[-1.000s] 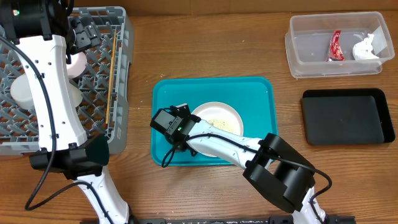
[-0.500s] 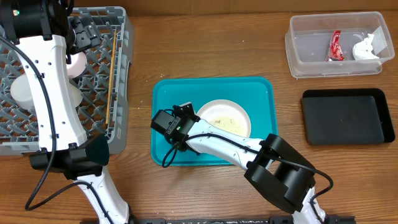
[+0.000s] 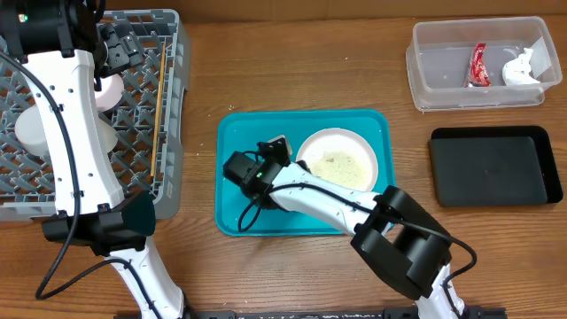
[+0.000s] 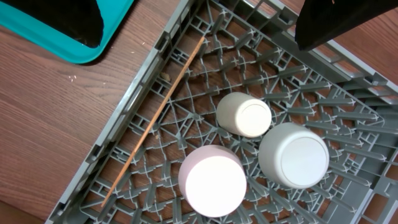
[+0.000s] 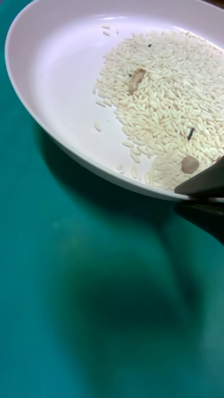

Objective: Sort waste into correct bins and load items into the dishwasher
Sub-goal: 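Lift the plate with the right gripper and carry it over the black tray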

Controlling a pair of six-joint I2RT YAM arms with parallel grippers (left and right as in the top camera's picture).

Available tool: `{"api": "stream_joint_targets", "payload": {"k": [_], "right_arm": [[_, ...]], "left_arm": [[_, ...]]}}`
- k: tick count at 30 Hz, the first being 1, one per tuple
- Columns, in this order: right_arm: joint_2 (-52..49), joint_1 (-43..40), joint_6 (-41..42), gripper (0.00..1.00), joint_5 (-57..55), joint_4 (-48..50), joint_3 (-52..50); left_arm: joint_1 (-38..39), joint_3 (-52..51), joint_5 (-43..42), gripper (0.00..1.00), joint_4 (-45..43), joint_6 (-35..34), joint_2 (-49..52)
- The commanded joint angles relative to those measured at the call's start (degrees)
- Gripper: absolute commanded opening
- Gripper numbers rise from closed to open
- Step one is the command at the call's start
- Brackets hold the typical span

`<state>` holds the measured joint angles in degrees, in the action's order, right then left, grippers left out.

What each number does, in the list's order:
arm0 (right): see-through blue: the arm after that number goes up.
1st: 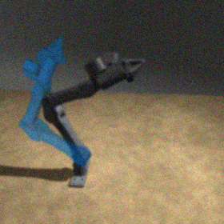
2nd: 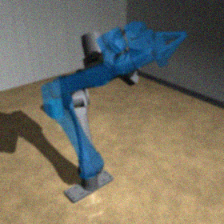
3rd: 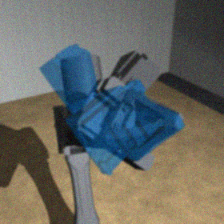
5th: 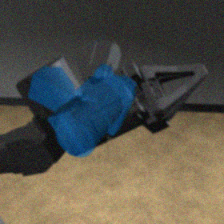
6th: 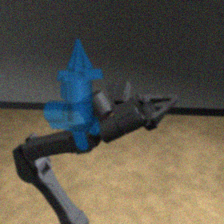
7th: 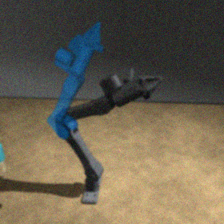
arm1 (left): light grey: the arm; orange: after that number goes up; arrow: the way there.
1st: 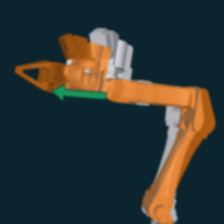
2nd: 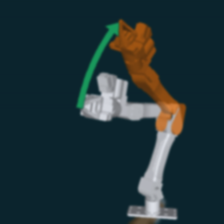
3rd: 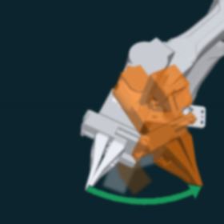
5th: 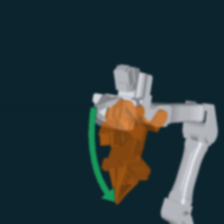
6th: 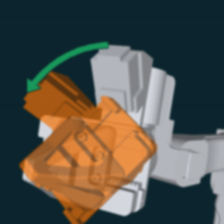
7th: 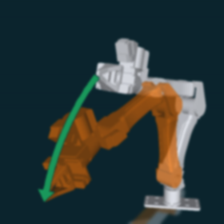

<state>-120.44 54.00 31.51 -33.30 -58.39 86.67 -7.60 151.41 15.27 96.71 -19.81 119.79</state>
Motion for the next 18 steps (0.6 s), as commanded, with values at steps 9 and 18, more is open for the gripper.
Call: {"api": "stream_joint_targets", "payload": {"k": [9, 18], "right_arm": [[3.96, -9.68, 5.27, 0.04, -2.99, -2.34, 1.6], [16.17, -25.68, 3.63, 0.04, 1.25, -2.95, 1.6]], "left_arm": [[0.13, -0.31, 0.74, 1.0, 0.11, -1.01, -2.08], [0.13, -0.31, 0.74, 1.0, 0.11, -1.01, -2.08]]}}
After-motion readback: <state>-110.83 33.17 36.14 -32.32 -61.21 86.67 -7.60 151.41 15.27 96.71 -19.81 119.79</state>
